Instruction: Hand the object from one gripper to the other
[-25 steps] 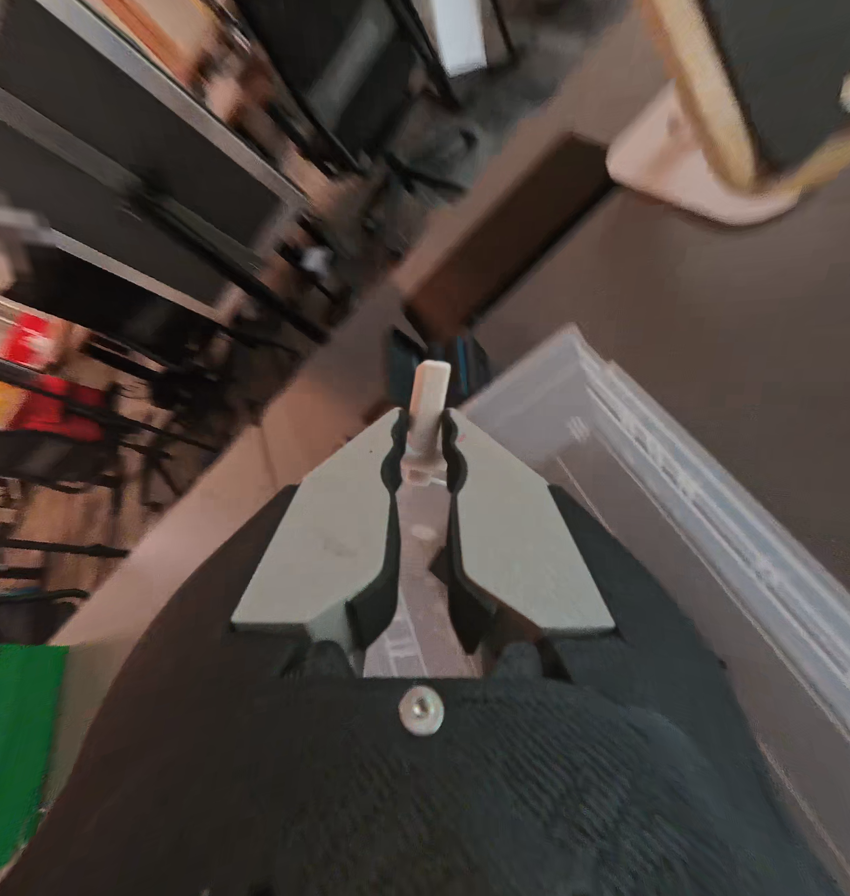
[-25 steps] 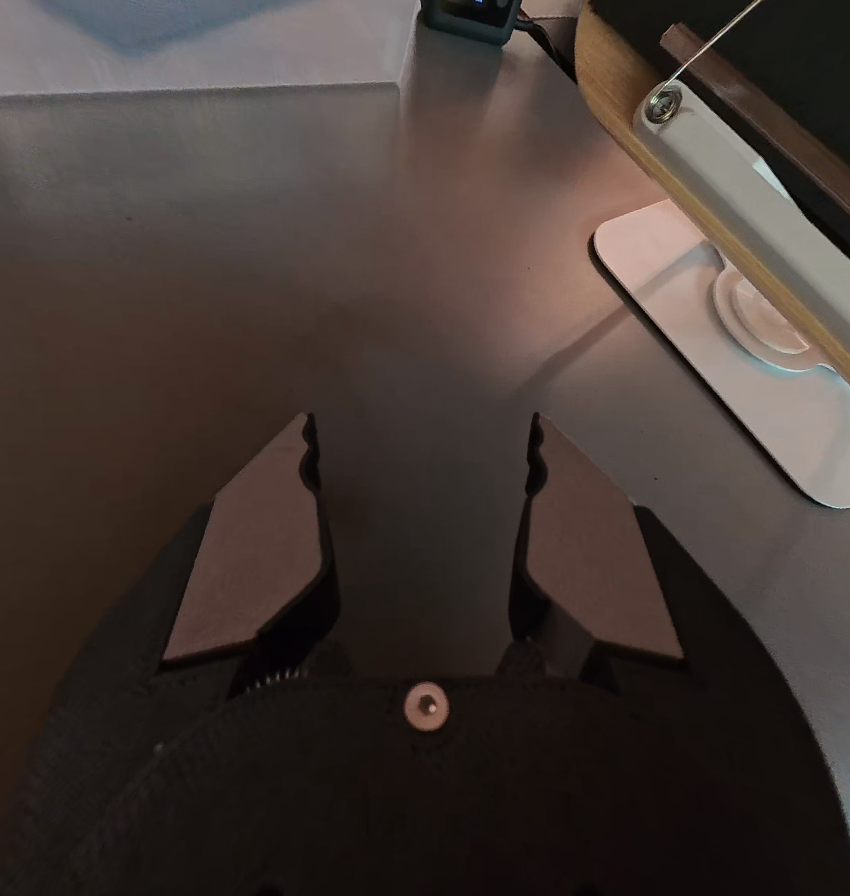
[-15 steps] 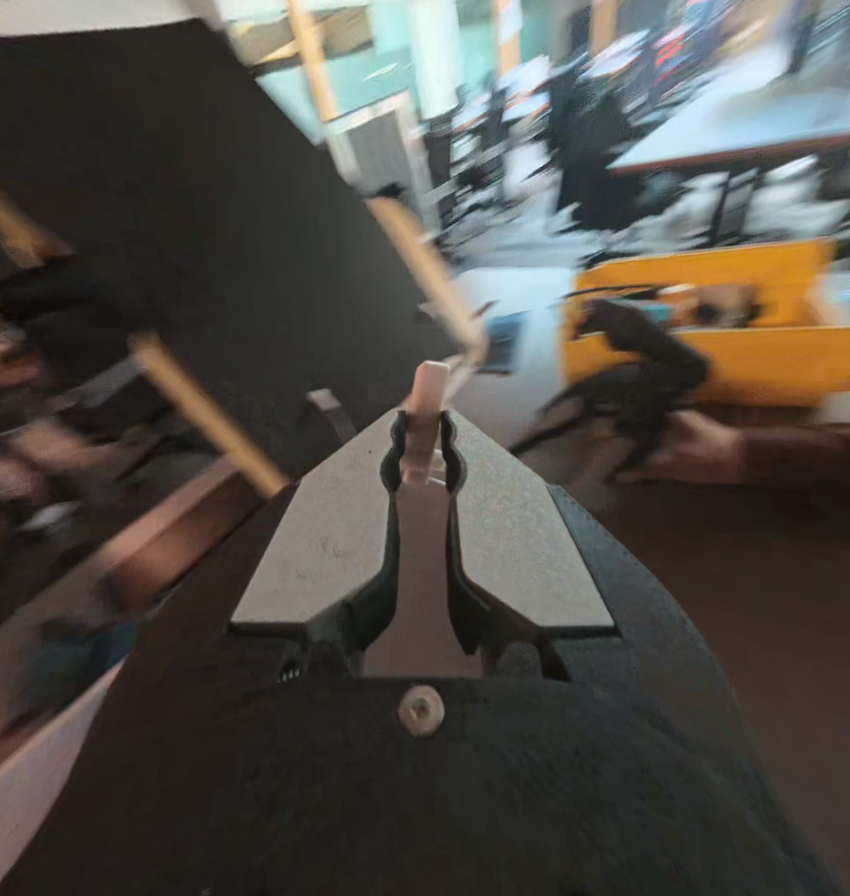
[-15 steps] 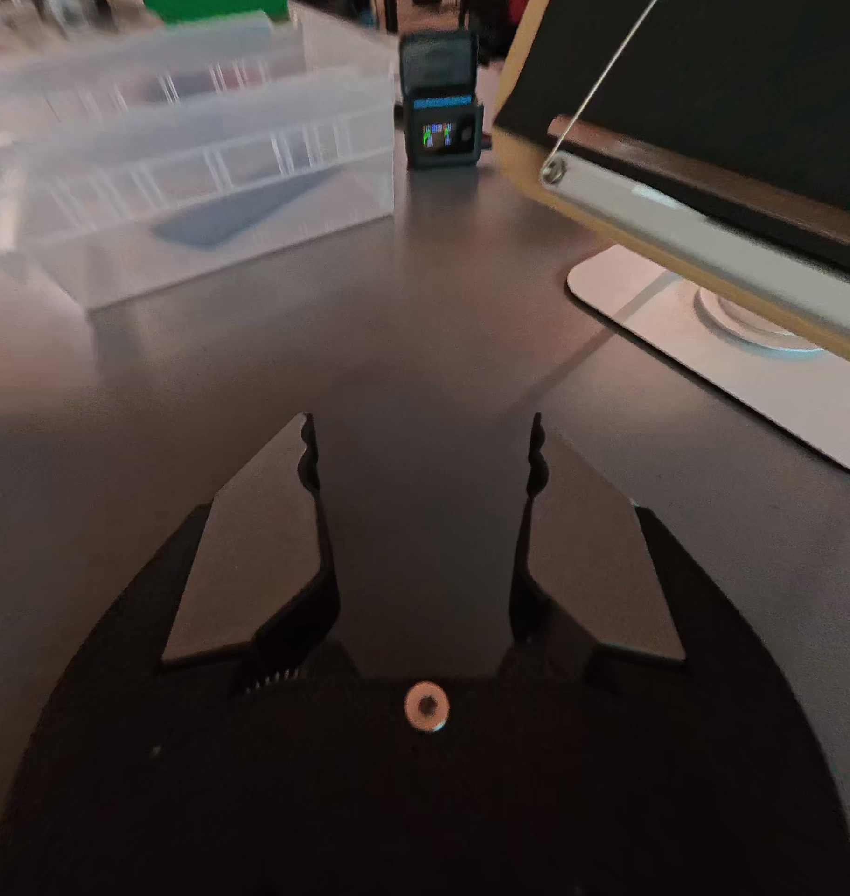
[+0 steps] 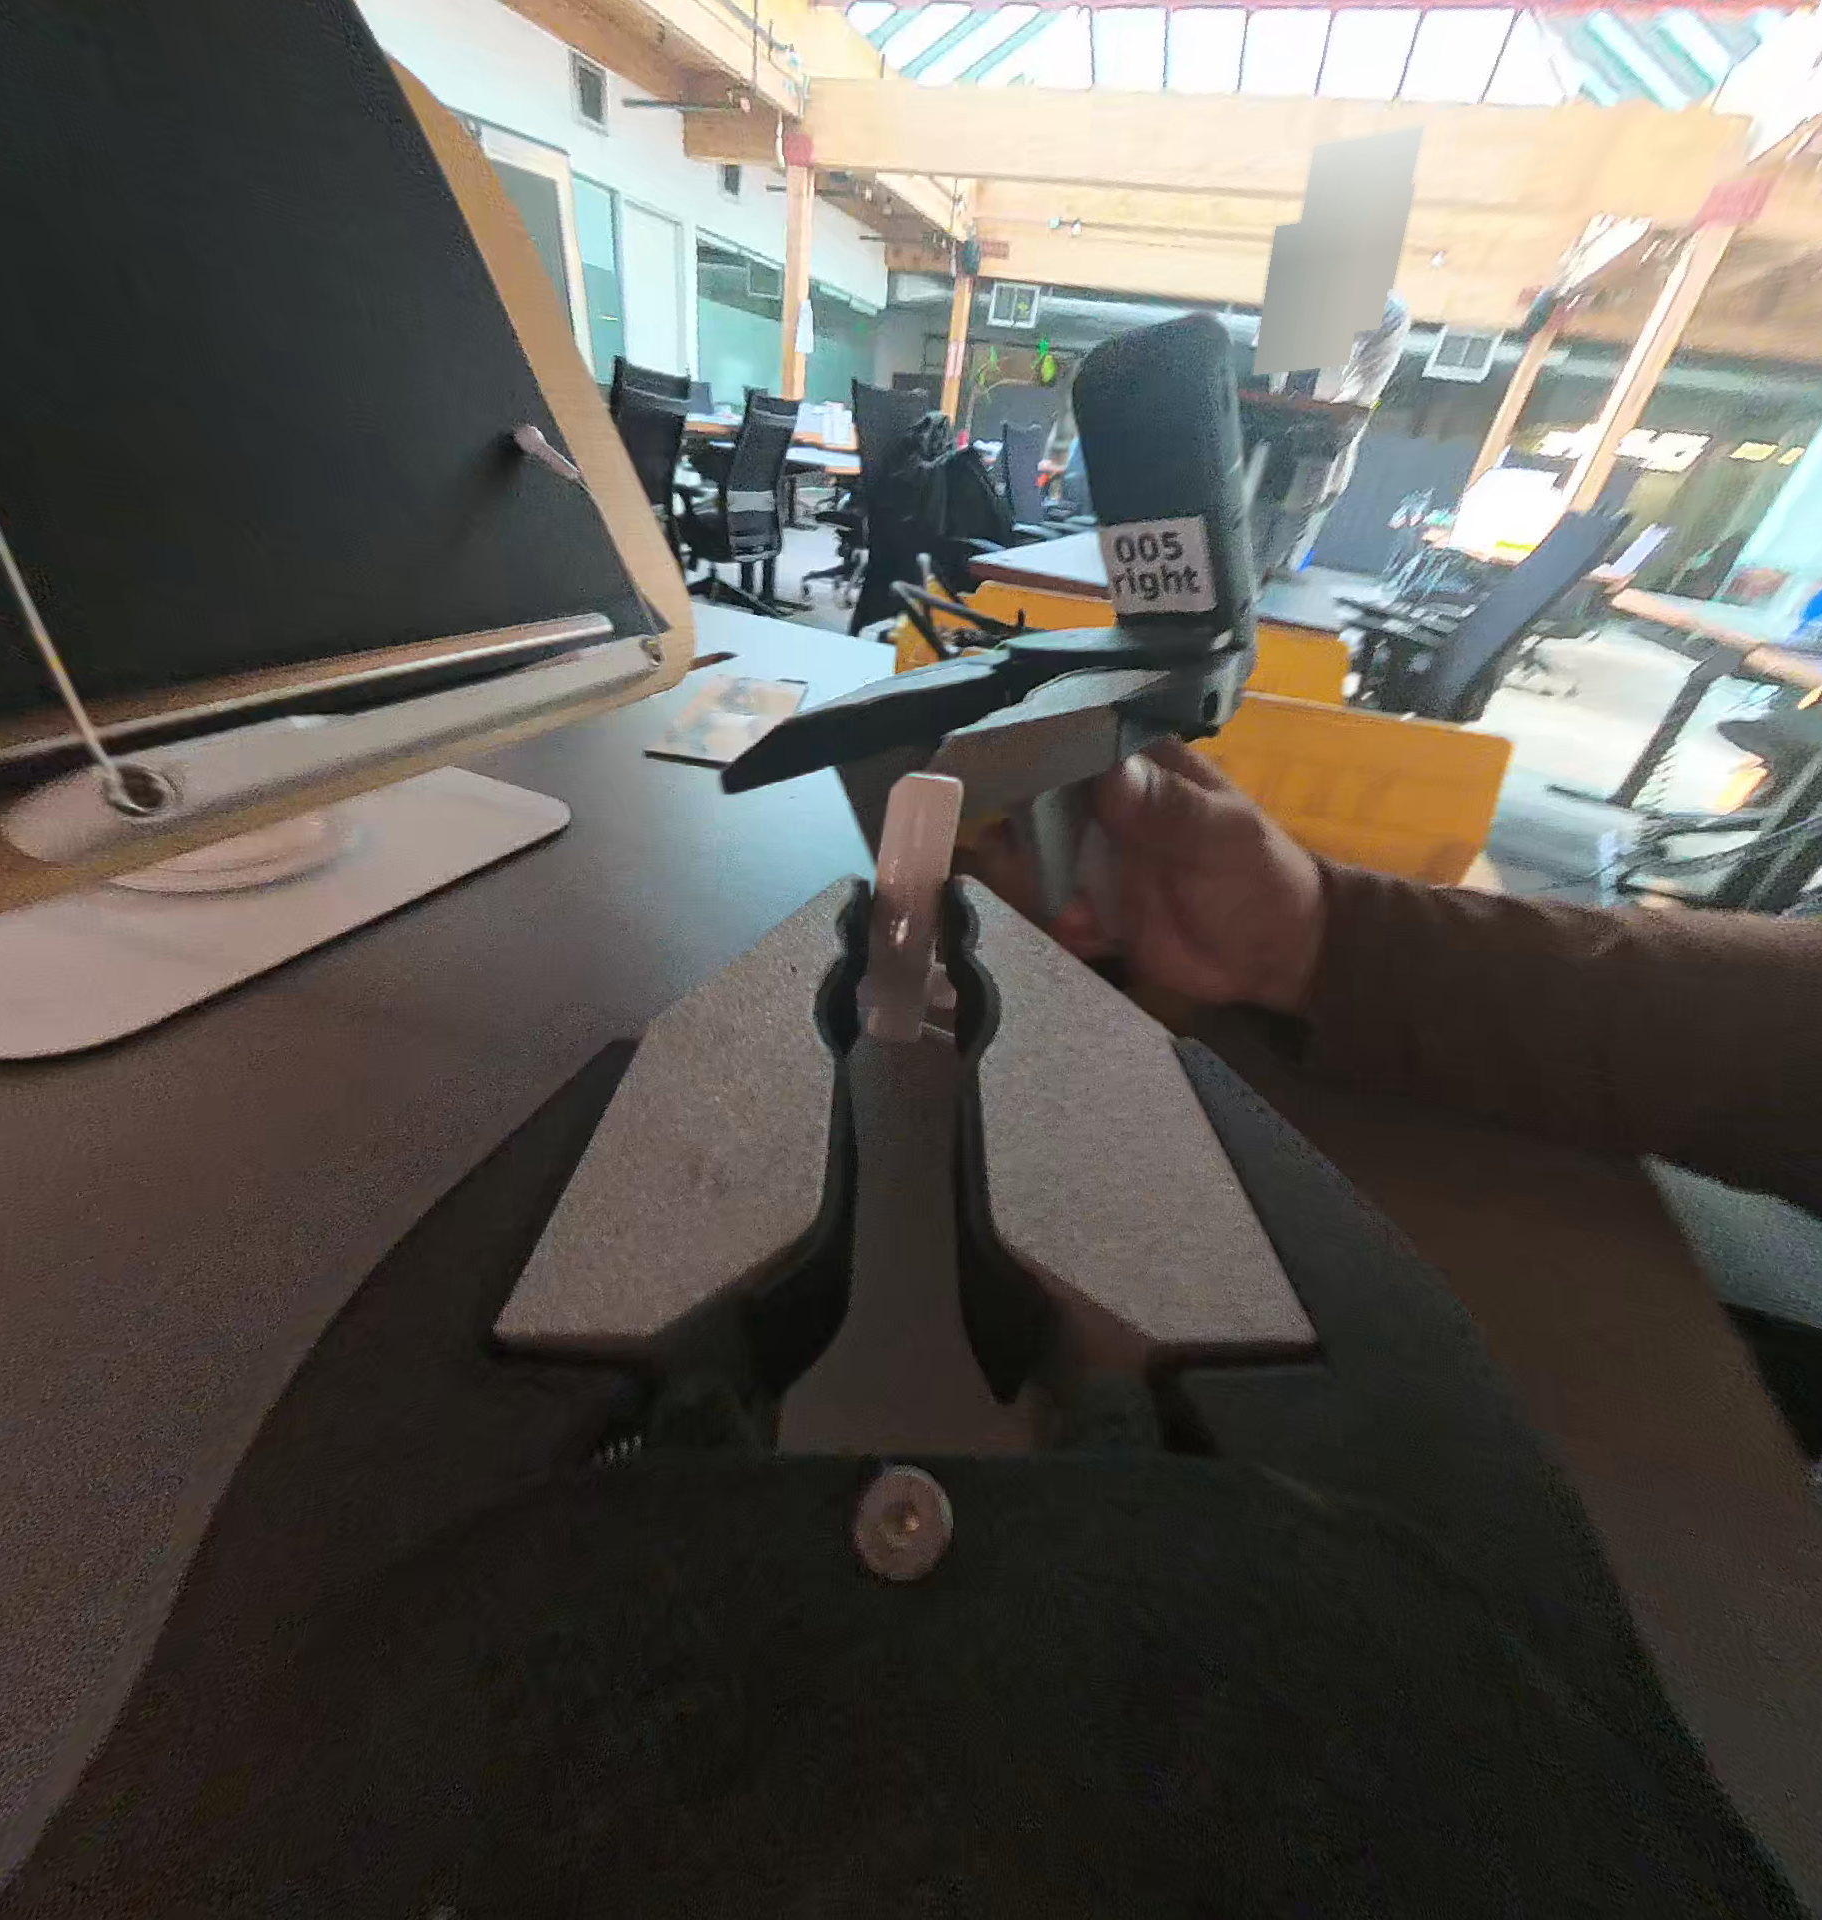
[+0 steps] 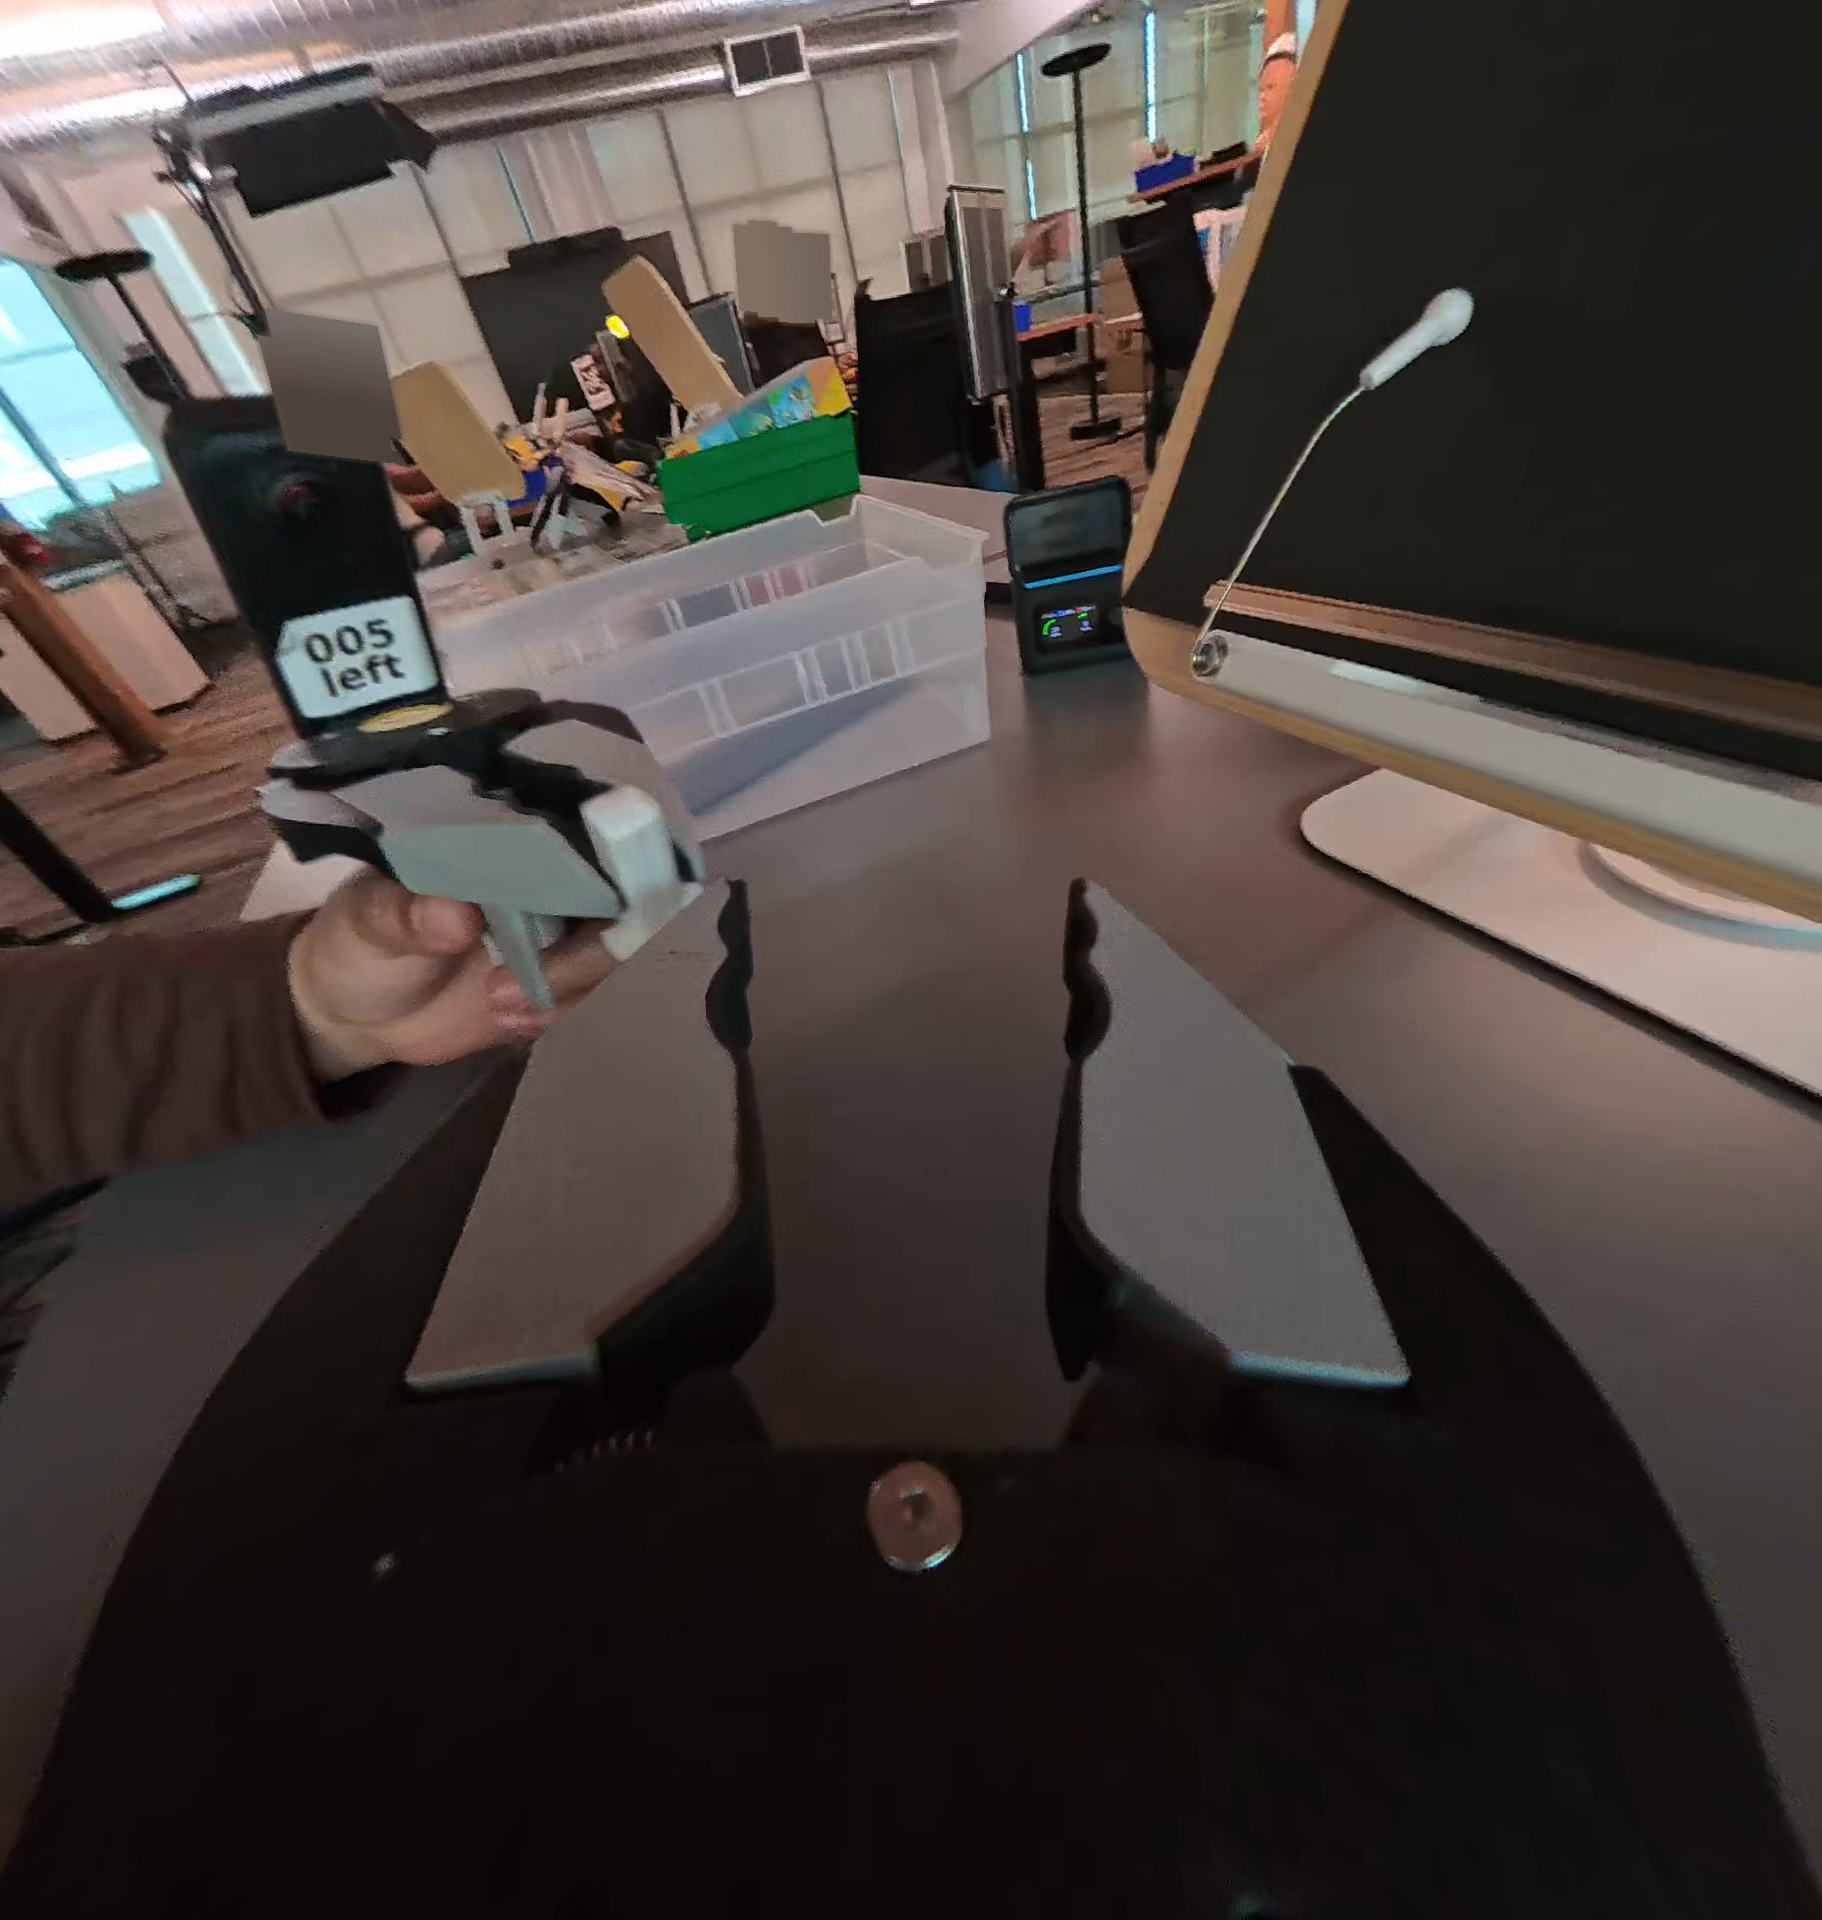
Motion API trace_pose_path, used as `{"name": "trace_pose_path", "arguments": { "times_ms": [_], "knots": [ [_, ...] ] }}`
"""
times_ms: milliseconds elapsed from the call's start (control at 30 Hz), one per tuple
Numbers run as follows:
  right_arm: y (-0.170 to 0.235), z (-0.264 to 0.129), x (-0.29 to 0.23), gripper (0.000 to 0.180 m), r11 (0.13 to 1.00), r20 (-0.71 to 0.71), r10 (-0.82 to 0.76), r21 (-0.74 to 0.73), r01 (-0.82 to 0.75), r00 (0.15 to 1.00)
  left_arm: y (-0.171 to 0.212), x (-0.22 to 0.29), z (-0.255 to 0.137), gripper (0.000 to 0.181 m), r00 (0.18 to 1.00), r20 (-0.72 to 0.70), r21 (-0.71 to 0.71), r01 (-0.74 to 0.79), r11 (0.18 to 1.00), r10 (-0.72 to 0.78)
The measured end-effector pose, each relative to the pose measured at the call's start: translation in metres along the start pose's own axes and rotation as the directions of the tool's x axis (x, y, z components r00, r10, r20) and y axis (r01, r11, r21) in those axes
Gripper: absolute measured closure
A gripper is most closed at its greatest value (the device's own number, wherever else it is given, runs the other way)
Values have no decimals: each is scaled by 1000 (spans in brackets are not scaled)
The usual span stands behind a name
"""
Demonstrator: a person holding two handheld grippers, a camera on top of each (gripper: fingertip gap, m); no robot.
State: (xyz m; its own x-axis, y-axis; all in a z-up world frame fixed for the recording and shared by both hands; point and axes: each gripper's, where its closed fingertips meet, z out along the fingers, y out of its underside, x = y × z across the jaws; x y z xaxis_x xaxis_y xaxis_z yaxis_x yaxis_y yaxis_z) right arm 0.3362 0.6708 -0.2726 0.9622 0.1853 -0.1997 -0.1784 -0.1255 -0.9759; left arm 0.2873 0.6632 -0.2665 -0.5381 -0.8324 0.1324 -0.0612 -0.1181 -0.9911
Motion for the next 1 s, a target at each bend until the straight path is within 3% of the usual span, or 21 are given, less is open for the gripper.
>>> {"name": "trace_pose_path", "arguments": {
  "times_ms": [133,233,367,500,700,900,1000],
  "knots": [
    [-7,7,2,119,997,-112,-64,35,69,992,-13,15,-4,170,997,-65,67,-48,997,52],
    [-19,11,-12,117,992,-66,-11,121,19,998,-10,20,-5,170,993,-114,57,-27,998,34],
    [-10,17,-24,128,997,4,-9,76,9,1000,-5,6,-6,170,998,-35,47,-43,998,45],
    [-11,9,-1,123,997,-123,2,80,8,992,-12,-15,-15,170,996,70,77,-57,995,51],
    [-27,6,-15,124,980,14,77,183,-78,997,-7,-27,-16,170,986,133,24,-104,994,100],
    [-19,24,-38,124,990,101,54,126,-67,993,-4,-25,-13,170,979,143,-1,-145,989,144],
    [-16,29,-46,133,990,138,73,111,-89,988,-2,-26,-13,170,969,164,-22,-181,983,182]
  ]
}}
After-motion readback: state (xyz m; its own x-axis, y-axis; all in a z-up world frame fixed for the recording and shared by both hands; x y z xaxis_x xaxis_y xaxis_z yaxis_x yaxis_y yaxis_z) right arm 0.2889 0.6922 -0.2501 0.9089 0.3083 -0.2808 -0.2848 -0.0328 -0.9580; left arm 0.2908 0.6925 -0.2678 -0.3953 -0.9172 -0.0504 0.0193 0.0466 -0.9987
